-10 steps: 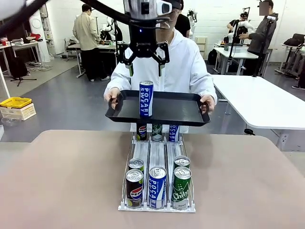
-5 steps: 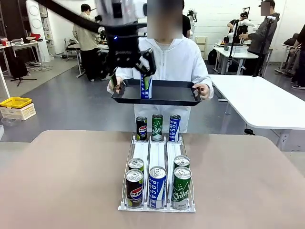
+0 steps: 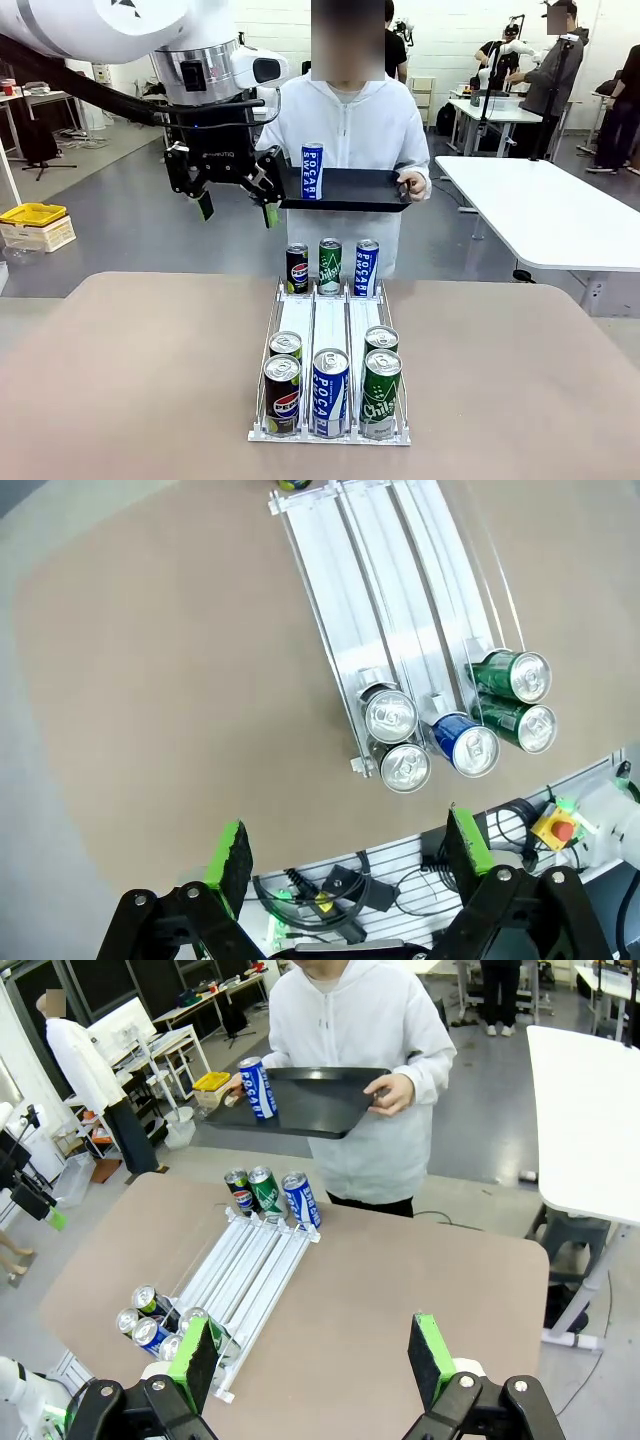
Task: Retrieve and hand over the desired beverage to the person.
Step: Pick up another can of the same type that the person held from the Automatic Can Dispenser.
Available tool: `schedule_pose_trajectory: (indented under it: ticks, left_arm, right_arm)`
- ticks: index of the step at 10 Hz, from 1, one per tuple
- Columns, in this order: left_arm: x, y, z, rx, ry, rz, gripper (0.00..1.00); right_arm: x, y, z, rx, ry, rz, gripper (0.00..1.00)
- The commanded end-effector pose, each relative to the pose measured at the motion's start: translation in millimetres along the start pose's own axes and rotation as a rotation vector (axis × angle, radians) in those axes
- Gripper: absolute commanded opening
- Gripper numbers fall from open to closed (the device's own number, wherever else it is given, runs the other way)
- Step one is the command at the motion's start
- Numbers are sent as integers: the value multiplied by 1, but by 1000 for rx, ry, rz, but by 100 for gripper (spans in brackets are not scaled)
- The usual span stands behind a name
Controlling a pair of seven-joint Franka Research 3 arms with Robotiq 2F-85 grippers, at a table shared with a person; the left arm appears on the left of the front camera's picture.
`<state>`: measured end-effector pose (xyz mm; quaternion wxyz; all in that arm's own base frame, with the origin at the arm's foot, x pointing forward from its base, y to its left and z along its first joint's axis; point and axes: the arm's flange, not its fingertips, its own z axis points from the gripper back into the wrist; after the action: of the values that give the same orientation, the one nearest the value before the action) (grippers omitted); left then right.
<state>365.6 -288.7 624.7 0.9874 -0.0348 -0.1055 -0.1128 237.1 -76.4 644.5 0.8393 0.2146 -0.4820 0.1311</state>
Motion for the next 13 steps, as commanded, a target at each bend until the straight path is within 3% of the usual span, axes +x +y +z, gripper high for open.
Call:
schedule_pose_trajectory:
  ticks: [1, 8, 10, 11, 13]
  left_arm:
    - [-2, -2, 2, -3, -10, -23, 100]
    - [-1, -4, 0, 0, 0, -11, 100]
    - [-21, 35, 15, -34, -115, -137, 100]
    - [-29, 65, 30, -114, -135, -261, 100]
    - [-60, 135, 59, -298, -268, -549, 100]
  right_arm:
    - [1, 0, -2, 27, -4, 0, 100]
    - [1, 0, -2, 27, -4, 0, 100]
    - [1, 0, -2, 27, -4, 0, 100]
    - [1, 0, -2, 27, -4, 0, 100]
    - [1, 0, -2, 27, -4, 0, 100]
